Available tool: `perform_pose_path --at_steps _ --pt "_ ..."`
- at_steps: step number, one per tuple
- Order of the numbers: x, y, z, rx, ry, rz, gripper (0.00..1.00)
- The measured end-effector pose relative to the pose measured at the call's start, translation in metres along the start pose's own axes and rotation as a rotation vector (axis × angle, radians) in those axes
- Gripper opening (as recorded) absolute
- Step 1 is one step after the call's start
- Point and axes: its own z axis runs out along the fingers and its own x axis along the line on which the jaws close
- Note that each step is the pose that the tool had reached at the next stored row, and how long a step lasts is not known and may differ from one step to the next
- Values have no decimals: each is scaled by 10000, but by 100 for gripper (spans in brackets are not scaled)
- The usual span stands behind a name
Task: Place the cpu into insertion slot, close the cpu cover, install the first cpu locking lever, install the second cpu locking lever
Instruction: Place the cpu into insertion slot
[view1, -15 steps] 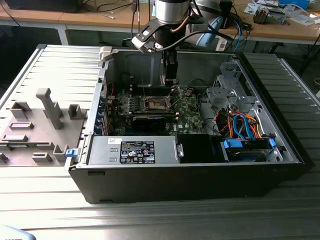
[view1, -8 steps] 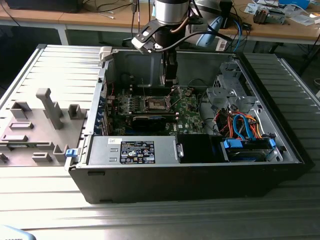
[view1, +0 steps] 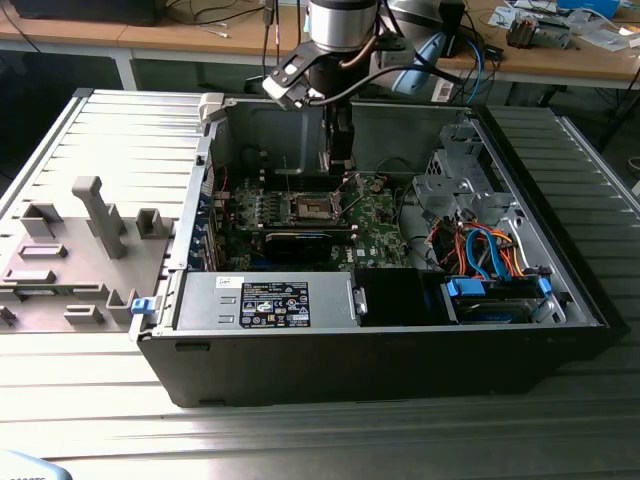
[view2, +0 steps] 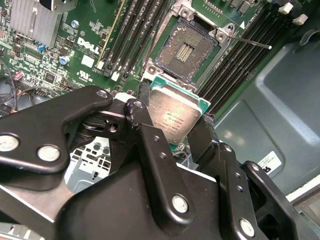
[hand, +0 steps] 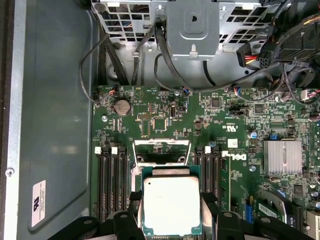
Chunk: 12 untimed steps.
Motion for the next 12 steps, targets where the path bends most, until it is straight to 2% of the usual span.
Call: perform_pose_path --at_steps 12 --pt "1 -6 34 1 -1 0 55"
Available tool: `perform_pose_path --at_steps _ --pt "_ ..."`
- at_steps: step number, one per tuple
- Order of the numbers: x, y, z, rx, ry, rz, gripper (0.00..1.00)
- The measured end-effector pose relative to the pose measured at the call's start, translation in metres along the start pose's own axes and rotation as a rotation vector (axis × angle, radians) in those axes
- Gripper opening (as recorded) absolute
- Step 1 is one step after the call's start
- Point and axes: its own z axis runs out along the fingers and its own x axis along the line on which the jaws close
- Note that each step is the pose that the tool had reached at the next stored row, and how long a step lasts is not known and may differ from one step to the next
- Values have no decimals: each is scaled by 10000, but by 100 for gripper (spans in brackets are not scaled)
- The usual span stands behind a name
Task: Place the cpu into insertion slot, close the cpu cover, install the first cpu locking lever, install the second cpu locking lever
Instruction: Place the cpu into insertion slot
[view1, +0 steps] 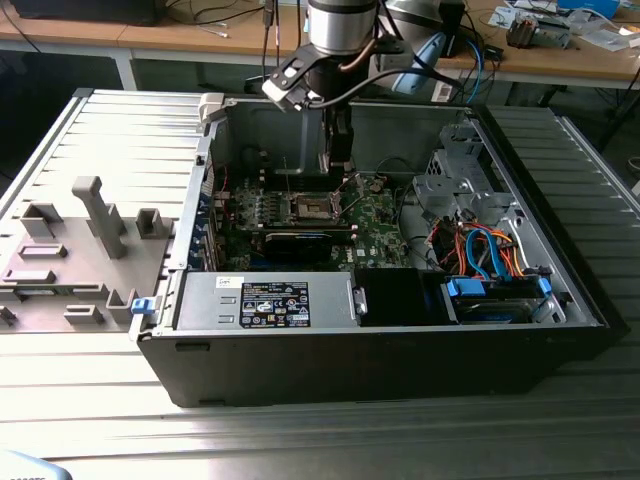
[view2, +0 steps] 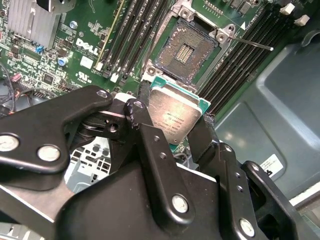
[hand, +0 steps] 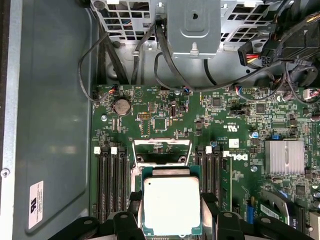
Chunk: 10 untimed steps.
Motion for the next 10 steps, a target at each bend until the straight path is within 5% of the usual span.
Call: perform_pose_path --at_steps 10 --pt "1 -3 37 -1 1 0 55"
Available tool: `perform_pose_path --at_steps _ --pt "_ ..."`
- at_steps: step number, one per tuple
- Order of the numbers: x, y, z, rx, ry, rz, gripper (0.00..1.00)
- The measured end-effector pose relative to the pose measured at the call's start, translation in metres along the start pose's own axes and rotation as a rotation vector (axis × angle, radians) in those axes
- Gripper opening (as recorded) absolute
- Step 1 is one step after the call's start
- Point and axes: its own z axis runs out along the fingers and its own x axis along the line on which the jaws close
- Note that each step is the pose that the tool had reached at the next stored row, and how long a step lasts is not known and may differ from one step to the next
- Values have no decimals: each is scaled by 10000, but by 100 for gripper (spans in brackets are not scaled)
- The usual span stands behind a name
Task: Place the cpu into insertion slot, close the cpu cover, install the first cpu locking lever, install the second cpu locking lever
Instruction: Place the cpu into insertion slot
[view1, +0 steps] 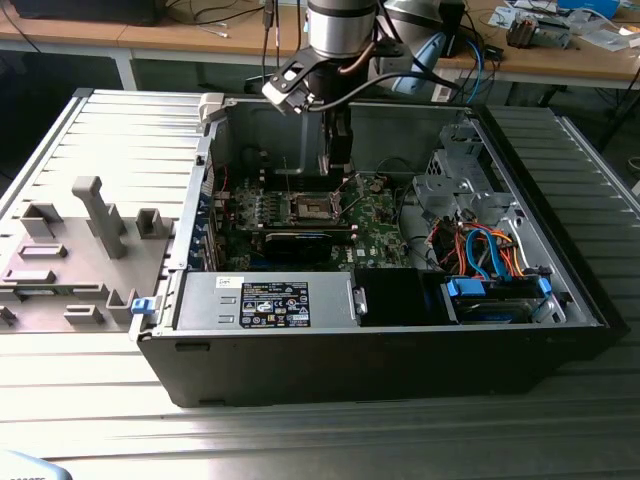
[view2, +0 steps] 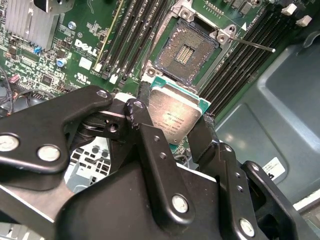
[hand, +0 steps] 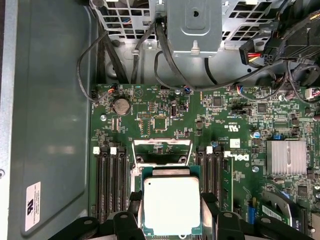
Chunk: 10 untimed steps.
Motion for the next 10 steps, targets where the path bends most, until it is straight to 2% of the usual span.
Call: perform_pose_path --at_steps 10 --pt "0 -2 22 2 1 0 55"
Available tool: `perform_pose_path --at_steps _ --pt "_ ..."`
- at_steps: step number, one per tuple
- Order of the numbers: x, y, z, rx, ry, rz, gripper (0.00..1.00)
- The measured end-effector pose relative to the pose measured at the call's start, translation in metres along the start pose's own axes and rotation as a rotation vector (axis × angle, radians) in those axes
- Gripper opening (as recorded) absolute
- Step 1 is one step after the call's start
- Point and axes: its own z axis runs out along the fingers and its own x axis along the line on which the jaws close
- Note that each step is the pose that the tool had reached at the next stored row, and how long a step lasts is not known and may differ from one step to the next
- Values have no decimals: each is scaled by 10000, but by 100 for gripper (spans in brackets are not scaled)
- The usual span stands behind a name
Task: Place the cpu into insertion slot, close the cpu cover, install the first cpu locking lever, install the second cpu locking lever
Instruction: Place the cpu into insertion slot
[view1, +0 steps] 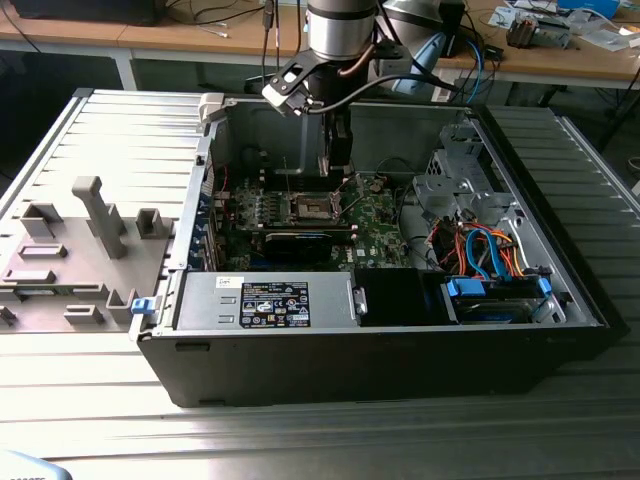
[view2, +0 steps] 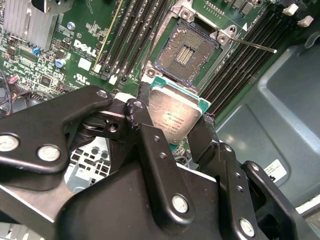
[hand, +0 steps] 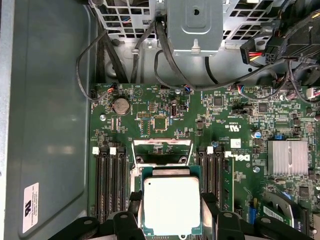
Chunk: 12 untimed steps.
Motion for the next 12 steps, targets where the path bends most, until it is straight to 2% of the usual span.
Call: perform_pose_path --at_steps 12 --pt "1 -2 26 -1 0 0 55"
